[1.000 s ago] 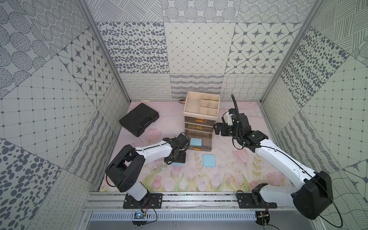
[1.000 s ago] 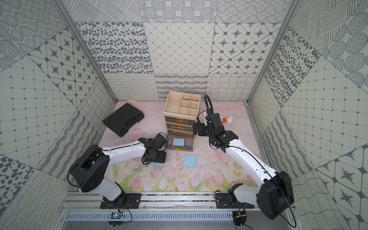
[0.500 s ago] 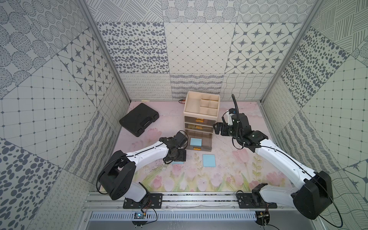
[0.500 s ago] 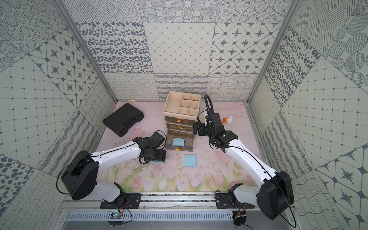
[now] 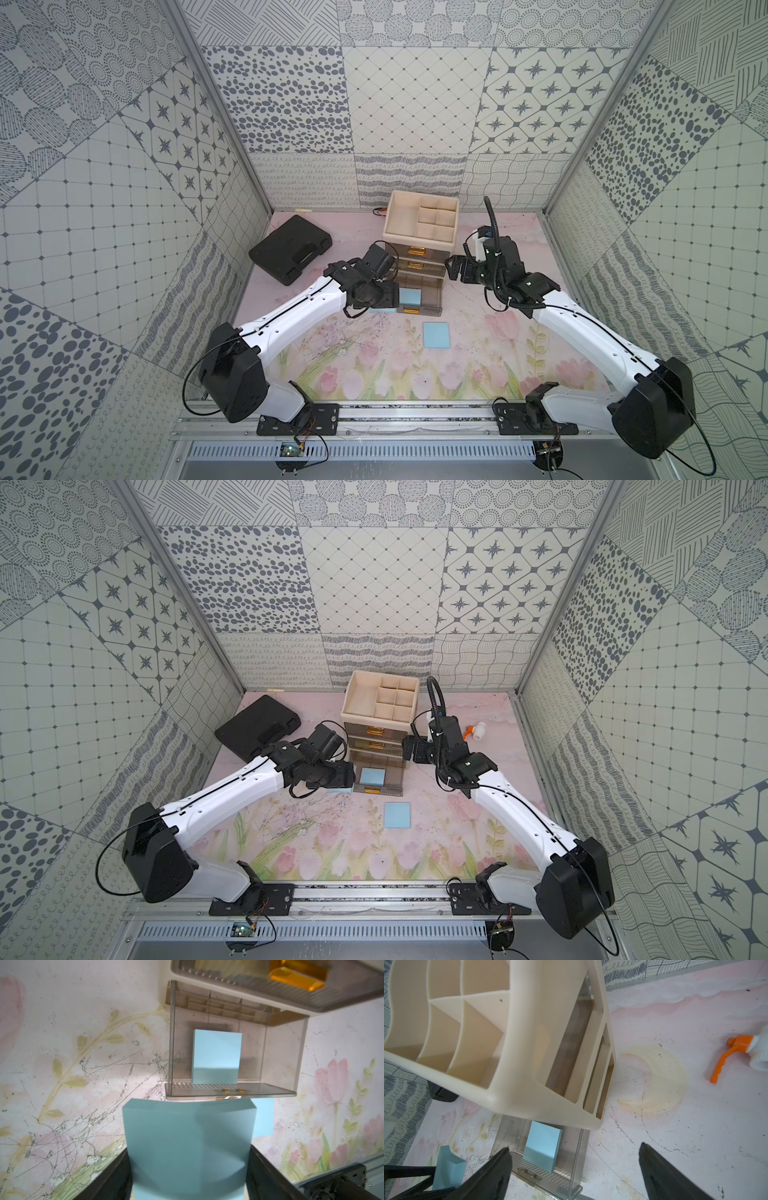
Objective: Please put the sticky notes in the drawer by color
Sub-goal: Pick up the sticky notes from the center of the board, then place the sticky notes in the drawer.
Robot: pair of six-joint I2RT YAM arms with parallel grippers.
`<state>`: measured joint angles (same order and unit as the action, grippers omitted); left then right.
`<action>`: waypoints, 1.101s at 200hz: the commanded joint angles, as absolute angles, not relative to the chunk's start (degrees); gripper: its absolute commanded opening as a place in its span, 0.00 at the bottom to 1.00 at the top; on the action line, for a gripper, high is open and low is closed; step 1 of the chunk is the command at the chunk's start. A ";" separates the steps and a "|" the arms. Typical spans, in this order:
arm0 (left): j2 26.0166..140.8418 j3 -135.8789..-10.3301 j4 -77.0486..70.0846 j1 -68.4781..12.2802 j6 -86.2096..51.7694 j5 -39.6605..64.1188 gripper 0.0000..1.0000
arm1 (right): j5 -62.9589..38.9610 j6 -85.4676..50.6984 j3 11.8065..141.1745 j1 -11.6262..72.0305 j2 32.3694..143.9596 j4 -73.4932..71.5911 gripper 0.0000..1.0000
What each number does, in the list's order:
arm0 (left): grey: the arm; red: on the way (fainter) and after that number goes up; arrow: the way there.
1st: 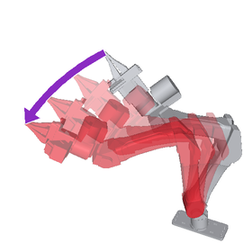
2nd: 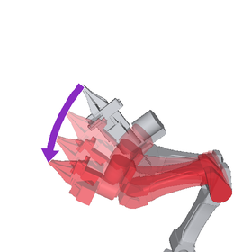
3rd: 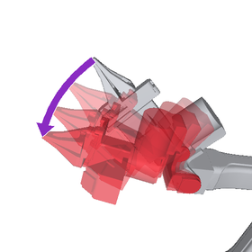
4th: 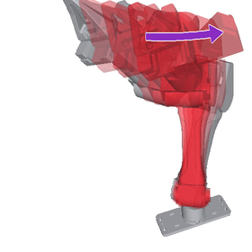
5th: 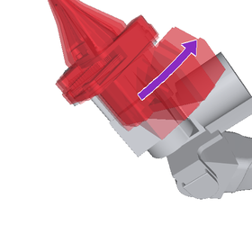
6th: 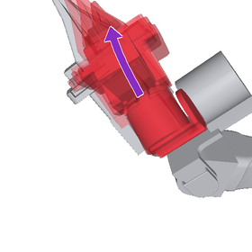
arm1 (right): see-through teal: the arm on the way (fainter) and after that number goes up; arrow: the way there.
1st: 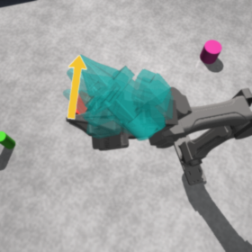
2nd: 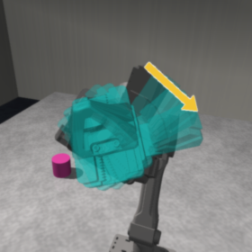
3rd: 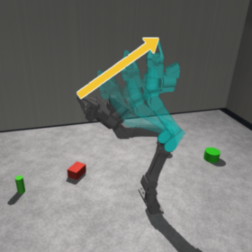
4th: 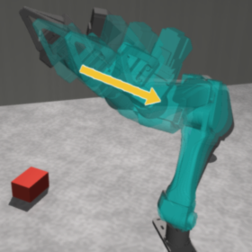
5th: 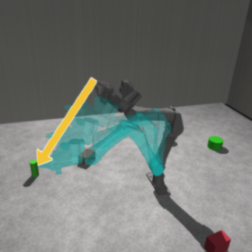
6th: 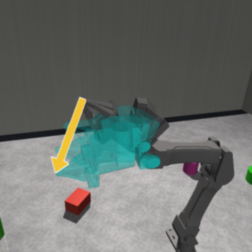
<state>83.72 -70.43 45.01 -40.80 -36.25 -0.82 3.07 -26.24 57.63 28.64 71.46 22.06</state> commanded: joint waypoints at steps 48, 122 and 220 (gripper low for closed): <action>95.64 -80.12 43.86 -40.84 -33.49 2.37 0.82 | 4.21 -25.22 58.08 28.95 67.05 20.39 0.99; 101.22 -82.04 40.63 -40.78 -33.57 2.43 0.83 | 4.40 -24.87 56.41 28.85 66.18 20.48 0.99; 105.36 -84.60 39.03 -40.93 -33.92 2.37 0.88 | 4.05 -24.97 55.29 28.82 65.39 20.33 0.99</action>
